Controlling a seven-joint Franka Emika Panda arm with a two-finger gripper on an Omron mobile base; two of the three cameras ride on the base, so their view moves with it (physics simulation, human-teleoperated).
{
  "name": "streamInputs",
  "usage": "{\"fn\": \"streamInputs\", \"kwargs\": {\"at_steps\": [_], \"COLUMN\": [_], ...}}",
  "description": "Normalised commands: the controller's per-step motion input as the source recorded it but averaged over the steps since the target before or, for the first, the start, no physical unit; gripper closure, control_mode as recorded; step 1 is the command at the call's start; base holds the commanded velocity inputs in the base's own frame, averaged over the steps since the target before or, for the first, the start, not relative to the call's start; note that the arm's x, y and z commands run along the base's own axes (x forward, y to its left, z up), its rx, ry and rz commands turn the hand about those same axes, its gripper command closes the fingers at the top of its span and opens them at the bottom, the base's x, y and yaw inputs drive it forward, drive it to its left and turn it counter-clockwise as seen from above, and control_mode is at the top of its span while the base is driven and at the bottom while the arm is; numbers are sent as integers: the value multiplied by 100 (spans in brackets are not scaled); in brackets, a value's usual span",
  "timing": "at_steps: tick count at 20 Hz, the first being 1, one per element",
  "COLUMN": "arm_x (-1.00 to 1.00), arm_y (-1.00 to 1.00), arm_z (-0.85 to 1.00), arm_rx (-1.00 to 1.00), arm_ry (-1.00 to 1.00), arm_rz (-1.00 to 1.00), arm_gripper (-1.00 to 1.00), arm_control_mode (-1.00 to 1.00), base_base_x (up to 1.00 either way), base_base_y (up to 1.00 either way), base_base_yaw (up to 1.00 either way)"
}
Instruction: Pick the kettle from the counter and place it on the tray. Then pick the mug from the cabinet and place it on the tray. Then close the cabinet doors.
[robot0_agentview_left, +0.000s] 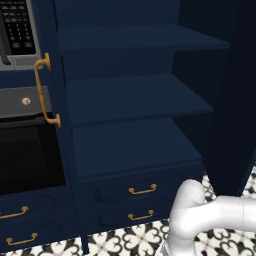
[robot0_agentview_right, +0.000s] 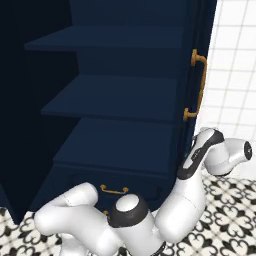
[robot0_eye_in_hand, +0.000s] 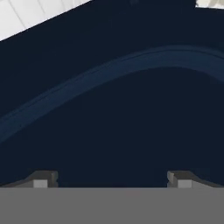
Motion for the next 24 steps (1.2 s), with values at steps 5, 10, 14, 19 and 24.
{"fn": "streamInputs", "kwargs": {"at_steps": [5, 10, 14, 19, 24], "arm_x": [45, 44, 53, 56, 48], "arm_y": [75, 70, 65, 65, 83], "arm_z": [-28, -16, -2, -6, -14], "arm_rx": [2, 3, 1, 0, 0], "arm_ry": [1, 0, -5, -11, -17], "arm_rz": [8, 6, 0, -1, -2], "arm_gripper": [-100, -100, -100, -100, -100], "arm_control_mode": [-100, -100, -100, -100, -100], "base_base_x": [0, 0, 0, 0, 0], "base_base_y": [0, 0, 0, 0, 0], "base_base_yaw": [0, 0, 0, 0, 0]}}
